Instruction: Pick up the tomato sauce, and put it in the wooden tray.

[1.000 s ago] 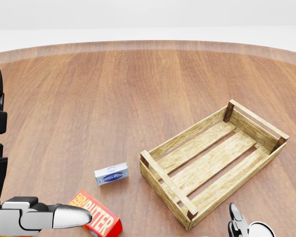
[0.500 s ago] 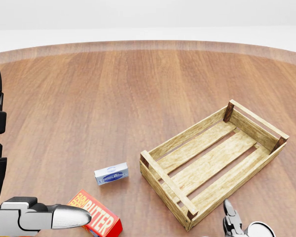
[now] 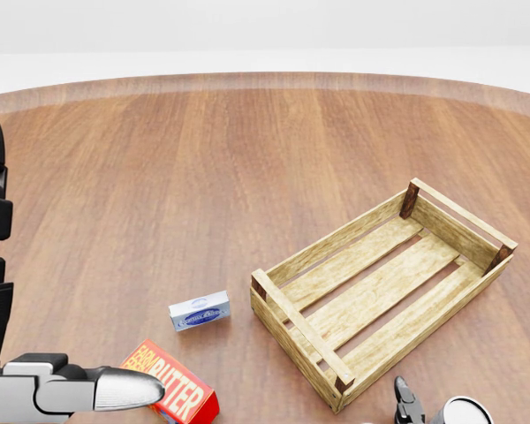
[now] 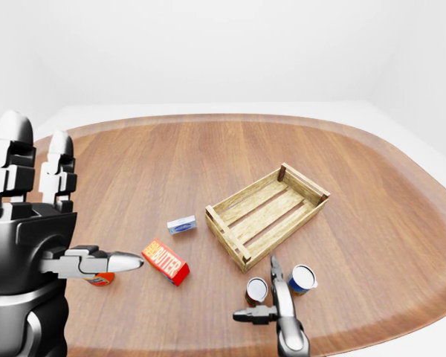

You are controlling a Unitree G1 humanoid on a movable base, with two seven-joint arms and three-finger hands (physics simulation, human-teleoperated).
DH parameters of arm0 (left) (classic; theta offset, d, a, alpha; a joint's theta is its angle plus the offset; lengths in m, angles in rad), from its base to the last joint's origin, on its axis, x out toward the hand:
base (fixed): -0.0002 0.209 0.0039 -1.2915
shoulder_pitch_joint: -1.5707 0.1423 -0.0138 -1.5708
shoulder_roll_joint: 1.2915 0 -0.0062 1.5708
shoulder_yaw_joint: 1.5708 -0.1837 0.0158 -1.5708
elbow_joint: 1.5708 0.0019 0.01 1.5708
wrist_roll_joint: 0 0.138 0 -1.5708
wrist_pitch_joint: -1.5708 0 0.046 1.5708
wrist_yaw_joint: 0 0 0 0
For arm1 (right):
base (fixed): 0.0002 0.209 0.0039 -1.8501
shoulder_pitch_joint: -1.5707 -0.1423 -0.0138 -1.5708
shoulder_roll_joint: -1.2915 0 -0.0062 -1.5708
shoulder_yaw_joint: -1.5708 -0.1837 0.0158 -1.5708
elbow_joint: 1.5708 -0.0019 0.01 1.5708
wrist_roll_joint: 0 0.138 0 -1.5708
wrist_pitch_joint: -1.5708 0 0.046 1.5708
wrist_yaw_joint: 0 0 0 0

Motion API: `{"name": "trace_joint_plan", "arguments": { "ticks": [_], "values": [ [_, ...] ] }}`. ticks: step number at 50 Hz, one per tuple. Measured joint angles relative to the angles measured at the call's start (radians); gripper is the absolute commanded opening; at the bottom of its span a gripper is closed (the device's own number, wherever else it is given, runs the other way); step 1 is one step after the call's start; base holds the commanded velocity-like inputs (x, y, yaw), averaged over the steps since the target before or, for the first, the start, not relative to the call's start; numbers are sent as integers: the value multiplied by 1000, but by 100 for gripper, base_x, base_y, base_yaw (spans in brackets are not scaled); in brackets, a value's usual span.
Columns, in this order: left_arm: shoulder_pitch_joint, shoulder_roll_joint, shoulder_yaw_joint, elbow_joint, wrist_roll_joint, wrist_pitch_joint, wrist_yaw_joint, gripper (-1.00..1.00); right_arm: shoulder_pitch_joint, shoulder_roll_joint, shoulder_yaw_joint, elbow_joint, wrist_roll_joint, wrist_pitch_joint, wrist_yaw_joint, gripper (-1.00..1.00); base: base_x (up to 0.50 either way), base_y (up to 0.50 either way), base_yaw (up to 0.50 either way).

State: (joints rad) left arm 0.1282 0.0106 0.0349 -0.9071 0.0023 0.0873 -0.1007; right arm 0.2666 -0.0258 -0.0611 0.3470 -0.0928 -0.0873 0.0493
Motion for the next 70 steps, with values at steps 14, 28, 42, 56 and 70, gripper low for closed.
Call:
{"name": "trace_joint_plan", "arguments": {
  "ticks": [14, 28, 42, 56, 70],
  "values": [
    [1, 0, -3, -3, 2, 0, 1, 100, -7, -5, 0, 17, 2, 0, -7, 100, 0, 0, 0],
    [1, 0, -3, -5, 0, 0, 0, 100, -13, -9, -6, 19, 11, 0, -10, -100, 0, 0, 0],
    [-3, -1, 4, -23, -7, 0, 0, 100, 4, -4, 4, -8, 32, 0, 7, -100, 0, 0, 0],
    [-5, 0, 7, -34, -11, 0, 1, 100, 51, 6, 15, -154, 31, 0, 29, -100, 0, 0, 0],
    [-6, 0, 12, -39, -14, 0, -1, 100, 167, 19, 48, -547, 15, 127, 69, -100, 0, 0, 0]
  ]
}}
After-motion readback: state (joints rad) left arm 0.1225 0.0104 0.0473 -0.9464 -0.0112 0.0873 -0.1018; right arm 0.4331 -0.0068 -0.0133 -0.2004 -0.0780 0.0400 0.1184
